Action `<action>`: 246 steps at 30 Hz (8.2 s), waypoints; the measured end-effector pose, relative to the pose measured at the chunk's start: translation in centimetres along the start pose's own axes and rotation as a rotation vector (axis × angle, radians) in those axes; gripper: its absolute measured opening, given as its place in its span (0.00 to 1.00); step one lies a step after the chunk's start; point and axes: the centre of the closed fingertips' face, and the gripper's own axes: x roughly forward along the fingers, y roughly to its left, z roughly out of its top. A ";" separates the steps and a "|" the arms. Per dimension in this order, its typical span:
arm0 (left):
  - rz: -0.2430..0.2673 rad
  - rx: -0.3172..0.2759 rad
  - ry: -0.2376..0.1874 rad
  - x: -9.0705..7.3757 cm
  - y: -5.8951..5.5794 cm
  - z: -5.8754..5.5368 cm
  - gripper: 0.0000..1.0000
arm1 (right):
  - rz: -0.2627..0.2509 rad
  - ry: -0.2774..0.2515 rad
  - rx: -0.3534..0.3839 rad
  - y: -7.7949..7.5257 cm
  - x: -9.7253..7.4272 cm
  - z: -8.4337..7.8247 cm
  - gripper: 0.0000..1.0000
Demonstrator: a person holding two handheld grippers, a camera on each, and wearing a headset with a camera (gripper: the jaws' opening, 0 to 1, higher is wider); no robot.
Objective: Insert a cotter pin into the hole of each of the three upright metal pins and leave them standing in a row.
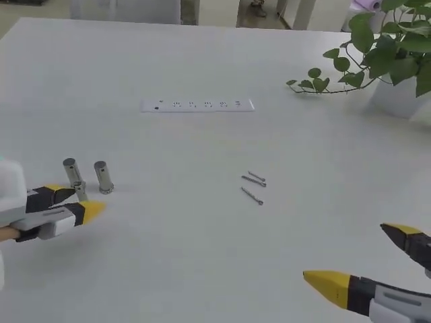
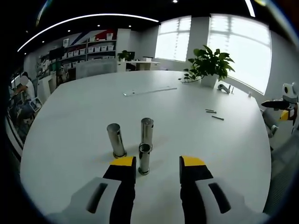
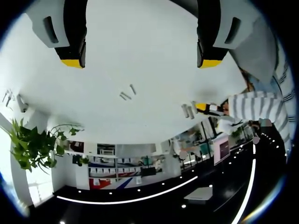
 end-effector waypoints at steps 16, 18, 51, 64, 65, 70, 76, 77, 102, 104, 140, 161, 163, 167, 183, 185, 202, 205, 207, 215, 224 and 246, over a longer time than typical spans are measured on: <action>0.057 0.018 0.026 1.0 1.1 -0.7 0.17 | 0.001 0.005 0.006 0.2 0.1 0.0 1.00; 0.064 0.025 0.029 1.0 1.3 -0.7 0.14 | 0.002 0.005 0.006 0.2 0.2 0.0 1.00; 0.155 -0.008 0.051 0.1 0.6 -1.3 0.07 | 0.029 -0.028 0.023 0.3 0.7 0.1 1.00; 0.175 0.002 0.036 -1.3 -2.4 -0.7 0.07 | 0.064 -0.046 0.024 0.7 0.8 0.1 1.00; 0.178 0.004 0.036 -1.4 -2.7 -0.7 0.07 | 0.066 -0.046 0.023 0.7 0.8 0.1 1.00; 0.187 0.013 0.037 -1.7 -3.8 -0.6 0.07 | 0.092 -0.048 0.011 1.1 1.0 0.2 1.00; 0.181 0.004 0.030 -2.0 -5.4 -0.7 0.07 | 0.105 -0.051 0.005 0.9 1.2 0.5 1.00; 0.181 -0.002 0.029 -2.0 -5.7 -0.7 0.07 | 0.107 -0.050 0.003 0.9 1.3 0.5 1.00; 0.194 -0.036 0.062 -1.4 -9.0 -2.4 0.07 | 0.136 -0.042 -0.004 1.7 1.8 0.1 1.00; 0.206 -0.052 0.062 -1.4 -8.9 -2.6 0.07 | 0.139 -0.039 -0.006 1.8 1.8 0.0 1.00; 0.234 -0.065 0.044 -1.0 -10.5 -4.2 0.07 | 0.151 -0.020 -0.010 1.9 2.0 -0.5 1.00; 0.223 0.019 0.060 -1.0 -10.8 -4.1 0.07 | 0.177 -0.026 -0.012 2.4 2.3 -0.2 1.00; 0.218 0.025 0.056 -1.0 -10.8 -4.0 0.08 | 0.180 -0.025 -0.014 2.5 2.4 -0.2 1.00; 0.204 0.047 0.061 -0.9 -10.9 -3.9 0.12 | 0.185 -0.024 -0.017 2.6 2.6 -0.1 1.00; 0.172 0.018 0.065 -2.0 -11.2 -4.3 0.28 | 0.201 -0.020 -0.073 1.5 3.4 1.3 1.00; 0.158 0.010 0.068 -2.2 -11.3 -4.5 0.30 | 0.201 -0.029 -0.078 1.3 3.5 2.0 1.00; 0.065 -0.013 0.052 -3.8 -12.0 -4.2 0.72 | 0.226 -0.032 -0.159 1.1 5.7 4.9 0.98; 0.052 0.001 0.056 -4.2 -12.5 -4.4 0.76 | 0.229 -0.027 -0.164 0.9 5.9 5.1 0.98; 0.053 0.002 0.057 -4.3 -12.7 -4.6 0.78 | 0.241 -0.029 -0.156 1.0 6.0 5.2 0.98; 0.018 0.009 0.074 -5.1 -14.0 -5.5 1.00 | 0.252 -0.023 -0.159 0.1 6.2 5.9 0.96; -0.011 0.011 0.084 -5.7 -14.8 -5.3 0.99 | 0.267 0.019 -0.213 -0.9 7.1 6.1 0.95; -0.011 -0.009 0.077 -7.7 -14.7 -5.4 0.99 | 0.330 0.157 -0.265 -2.9 11.9 6.1 0.79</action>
